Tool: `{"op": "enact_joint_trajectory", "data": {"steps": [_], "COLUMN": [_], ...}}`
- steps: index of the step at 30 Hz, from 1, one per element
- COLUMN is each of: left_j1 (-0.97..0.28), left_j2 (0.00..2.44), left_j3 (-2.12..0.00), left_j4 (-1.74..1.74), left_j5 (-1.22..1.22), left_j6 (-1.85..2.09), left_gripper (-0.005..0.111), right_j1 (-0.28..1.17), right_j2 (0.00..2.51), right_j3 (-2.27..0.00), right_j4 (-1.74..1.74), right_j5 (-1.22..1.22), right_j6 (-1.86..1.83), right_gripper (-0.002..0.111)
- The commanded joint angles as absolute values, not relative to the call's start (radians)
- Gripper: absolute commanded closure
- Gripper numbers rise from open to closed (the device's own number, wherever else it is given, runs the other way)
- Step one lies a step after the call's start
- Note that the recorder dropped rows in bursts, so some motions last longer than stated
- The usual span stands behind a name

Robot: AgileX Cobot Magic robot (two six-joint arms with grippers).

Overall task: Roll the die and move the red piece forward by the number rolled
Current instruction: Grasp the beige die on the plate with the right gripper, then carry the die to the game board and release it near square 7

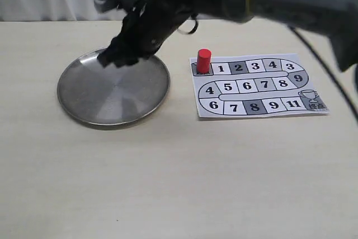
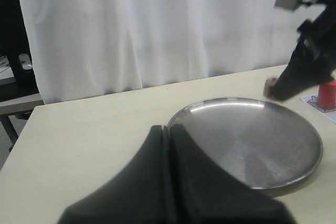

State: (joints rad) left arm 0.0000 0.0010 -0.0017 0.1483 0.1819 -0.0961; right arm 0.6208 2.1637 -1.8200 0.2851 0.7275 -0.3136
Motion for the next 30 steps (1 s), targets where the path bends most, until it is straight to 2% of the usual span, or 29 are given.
{"op": "enact_joint_trajectory", "data": {"steps": [1, 4, 8, 12, 17, 20, 27, 30], "left_j1": [-0.001, -0.001, -0.001, -0.001, -0.001, -0.001, -0.001, -0.001], "left_j2": [0.0, 0.0, 0.0, 0.0, 0.0, 0.0, 0.0, 0.0], "left_j3": [0.0, 0.0, 0.0, 0.0, 0.0, 0.0, 0.0, 0.0], "left_j4": [0.145, 0.145, 0.145, 0.145, 0.145, 0.145, 0.145, 0.145], "left_j5": [0.173, 0.173, 0.173, 0.173, 0.173, 0.173, 0.173, 0.173], "left_j6": [-0.099, -0.099, -0.099, -0.099, -0.099, -0.099, -0.099, -0.099], "left_gripper": [0.107, 0.107, 0.107, 0.107, 0.107, 0.107, 0.107, 0.107], "right_j1": [0.51, 0.415, 0.306, 0.277, 0.277, 0.277, 0.277, 0.277], "right_j2": [1.99, 1.92, 1.909, 1.943, 1.993, 2.022, 2.023, 2.023], "right_j3": [-1.821, -1.767, -1.575, -1.346, -1.301, -1.301, -1.301, -1.301], "right_j4": [0.239, 0.239, 0.239, 0.222, 0.219, 0.202, 0.142, 0.142], "right_j5": [0.857, 0.877, 0.803, 0.55, 0.469, 0.444, 0.433, 0.431], "right_j6": [-0.276, -0.267, -0.265, -0.269, -0.269, -0.238, -0.187, -0.189], "right_gripper": [0.104, 0.104, 0.104, 0.104, 0.103, 0.089, 0.032, 0.022]}}
